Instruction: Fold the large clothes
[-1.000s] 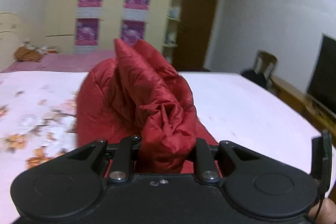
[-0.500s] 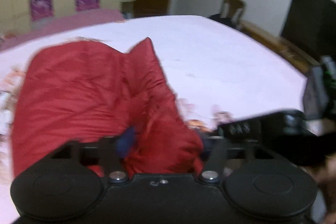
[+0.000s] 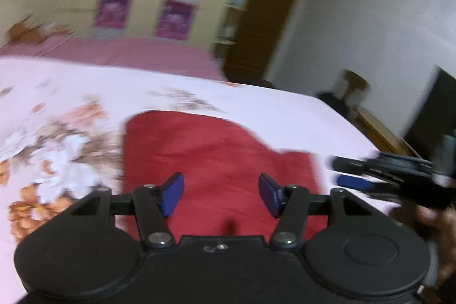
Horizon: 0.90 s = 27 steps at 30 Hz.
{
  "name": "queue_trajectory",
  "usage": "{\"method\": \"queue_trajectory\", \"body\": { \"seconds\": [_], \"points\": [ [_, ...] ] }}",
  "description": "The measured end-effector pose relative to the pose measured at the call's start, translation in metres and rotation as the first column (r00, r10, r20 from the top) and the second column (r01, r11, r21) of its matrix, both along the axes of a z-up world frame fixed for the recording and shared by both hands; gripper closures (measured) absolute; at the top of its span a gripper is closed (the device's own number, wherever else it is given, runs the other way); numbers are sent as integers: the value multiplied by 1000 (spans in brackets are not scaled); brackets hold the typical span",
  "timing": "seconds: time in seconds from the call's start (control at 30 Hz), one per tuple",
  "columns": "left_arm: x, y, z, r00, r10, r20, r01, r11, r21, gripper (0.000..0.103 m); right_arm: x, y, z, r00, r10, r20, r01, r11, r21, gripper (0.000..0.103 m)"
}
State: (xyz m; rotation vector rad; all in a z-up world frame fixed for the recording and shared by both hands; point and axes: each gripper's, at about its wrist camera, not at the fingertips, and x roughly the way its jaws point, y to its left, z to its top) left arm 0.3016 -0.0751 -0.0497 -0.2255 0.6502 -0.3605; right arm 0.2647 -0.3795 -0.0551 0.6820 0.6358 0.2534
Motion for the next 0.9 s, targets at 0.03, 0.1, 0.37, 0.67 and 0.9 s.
{"method": "queue_trajectory", "body": {
  "seconds": [0.03,0.1,0.37,0.67,0.9],
  "points": [
    [12,10,-6,1000,26,-17,-27,999,-23,51,10,5,1,1000,22,-8,-22,1000,-16,45],
    [35,20,-20,997,42,-61,-46,997,-62,53,33,19,1,998,54,-36,-56,996,-70,46],
    [45,-24,-42,995,-67,-70,68,998,8,59,42,34,-9,992,92,-90,-104,985,-140,92],
    [56,-71,-46,982,-174,-78,184,972,144,59,34,28,-26,986,40,-161,-70,981,-184,92],
    [61,-90,-56,976,-184,-118,206,955,214,59,38,33,-50,977,24,-212,-63,982,-176,92]
  ]
}}
